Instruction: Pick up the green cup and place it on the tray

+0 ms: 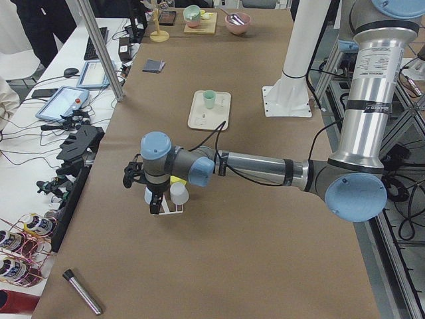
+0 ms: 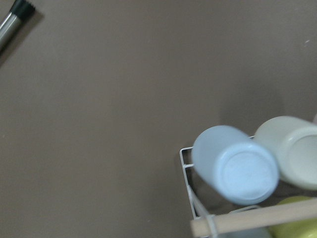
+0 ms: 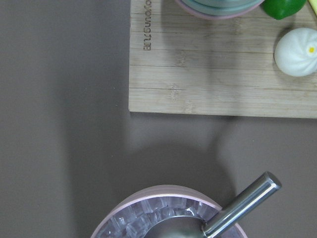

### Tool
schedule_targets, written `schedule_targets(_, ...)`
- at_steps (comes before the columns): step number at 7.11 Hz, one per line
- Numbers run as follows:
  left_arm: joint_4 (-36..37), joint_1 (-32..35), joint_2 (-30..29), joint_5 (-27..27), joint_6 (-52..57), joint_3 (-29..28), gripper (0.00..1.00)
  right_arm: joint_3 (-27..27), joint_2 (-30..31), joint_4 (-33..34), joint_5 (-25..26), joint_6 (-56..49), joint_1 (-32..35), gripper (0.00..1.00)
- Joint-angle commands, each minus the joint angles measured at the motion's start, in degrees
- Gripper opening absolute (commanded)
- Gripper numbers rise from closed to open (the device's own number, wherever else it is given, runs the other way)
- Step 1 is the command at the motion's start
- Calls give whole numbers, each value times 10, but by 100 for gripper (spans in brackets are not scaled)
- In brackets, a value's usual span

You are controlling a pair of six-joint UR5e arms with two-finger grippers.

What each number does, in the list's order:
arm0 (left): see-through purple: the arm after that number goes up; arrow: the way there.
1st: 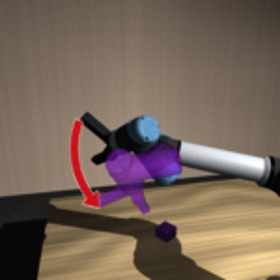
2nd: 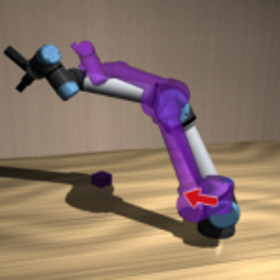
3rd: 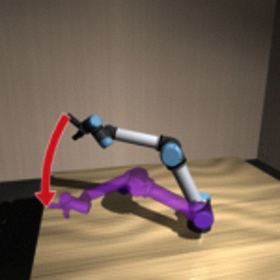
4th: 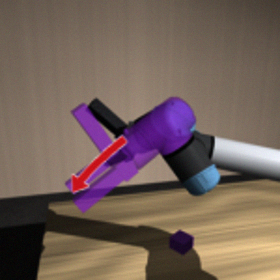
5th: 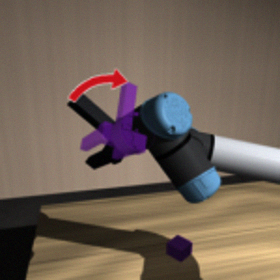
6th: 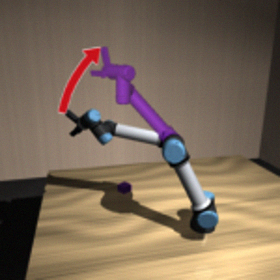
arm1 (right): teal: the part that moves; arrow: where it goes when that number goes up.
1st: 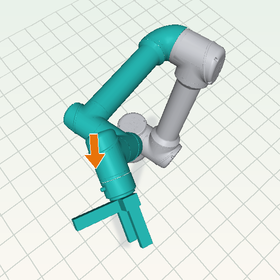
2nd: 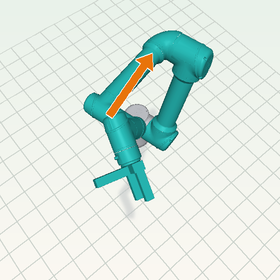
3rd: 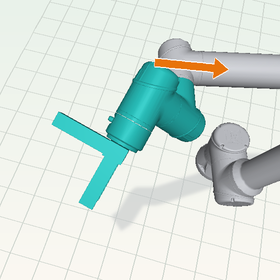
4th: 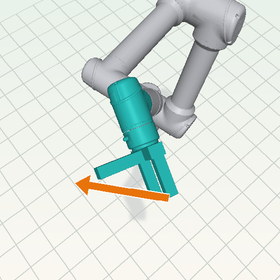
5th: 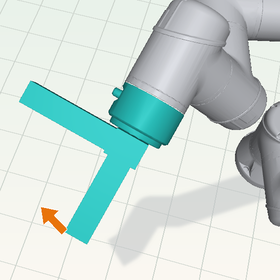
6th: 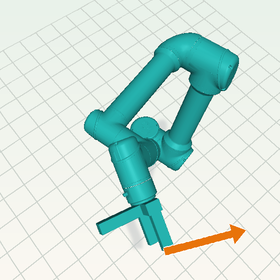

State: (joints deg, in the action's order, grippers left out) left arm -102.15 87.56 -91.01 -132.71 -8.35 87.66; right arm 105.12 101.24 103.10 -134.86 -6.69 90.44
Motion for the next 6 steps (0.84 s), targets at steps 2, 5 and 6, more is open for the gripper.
schedule_targets(2,2,10,31,-2,18,-2,98,1,0,11,0,3,1,100)
schedule_targets(5,2,9,25,-1,18,-1,98,2,0,10,-1,10,1,100)
schedule_targets(6,2,9,21,2,18,-6,98,1,0,9,-1,8,1,100)
